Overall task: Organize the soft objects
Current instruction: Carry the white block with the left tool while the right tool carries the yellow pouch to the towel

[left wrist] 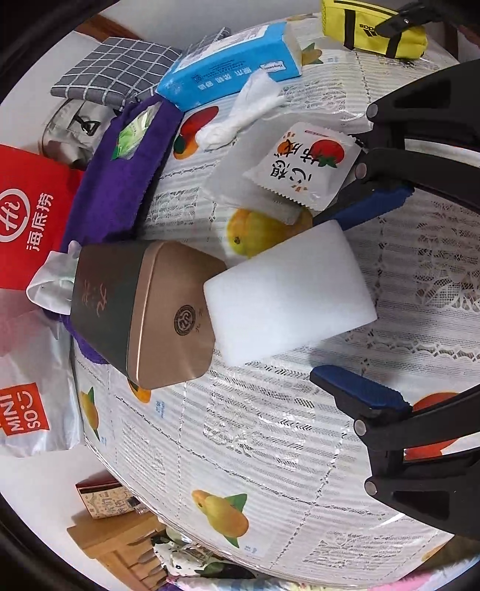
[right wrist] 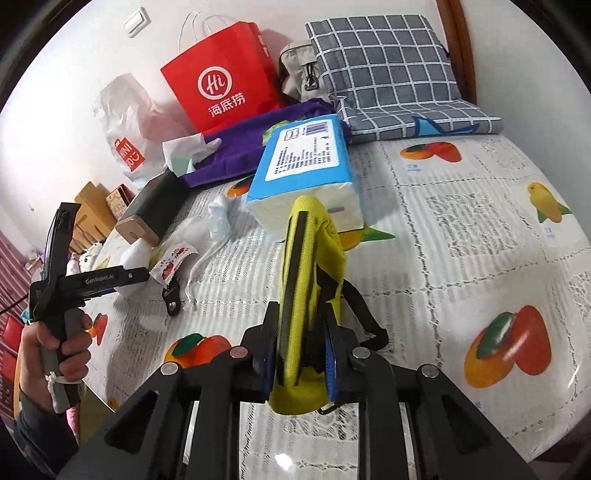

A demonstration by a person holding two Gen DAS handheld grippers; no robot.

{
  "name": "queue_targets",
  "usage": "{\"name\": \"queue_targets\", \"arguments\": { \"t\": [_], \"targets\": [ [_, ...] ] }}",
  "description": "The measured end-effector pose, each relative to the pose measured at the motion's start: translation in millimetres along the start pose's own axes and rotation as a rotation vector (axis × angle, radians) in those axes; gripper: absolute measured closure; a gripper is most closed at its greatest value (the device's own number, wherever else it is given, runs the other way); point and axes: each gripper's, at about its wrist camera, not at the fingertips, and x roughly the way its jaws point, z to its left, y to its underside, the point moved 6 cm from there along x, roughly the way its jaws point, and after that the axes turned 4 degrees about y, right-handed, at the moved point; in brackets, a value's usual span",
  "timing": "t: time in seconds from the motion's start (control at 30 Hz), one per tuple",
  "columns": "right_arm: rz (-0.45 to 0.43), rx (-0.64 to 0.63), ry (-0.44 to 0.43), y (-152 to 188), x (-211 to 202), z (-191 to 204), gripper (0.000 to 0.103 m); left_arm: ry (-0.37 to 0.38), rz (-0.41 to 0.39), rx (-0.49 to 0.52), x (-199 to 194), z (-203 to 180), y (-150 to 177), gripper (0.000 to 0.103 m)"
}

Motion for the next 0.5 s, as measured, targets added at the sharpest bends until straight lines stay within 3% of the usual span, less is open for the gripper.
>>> {"name": "queue_targets", "arguments": {
  "t": [0.17,0.23,0.37,0.5],
  "targets": [
    [0.003,0.020,0.005,7,-6,-4,0.082,0.007,-0.030,-0.004,-3,1,1,0.034],
    [0.000,0.023,0.006,8,-8,-5,0.084,-0.027,-0.039,0.006,-6,2,1,0.054],
    [-0.003,0.020,0.009,7,-14,-2,0.085,0.061,-0.038,-0.003,-14,4,2,0.056],
    [-0.011,0.001,0.019,5,-20,2,0.086,0.090,-0.059,0.019,-30,2,3,0.056]
  ]
}}
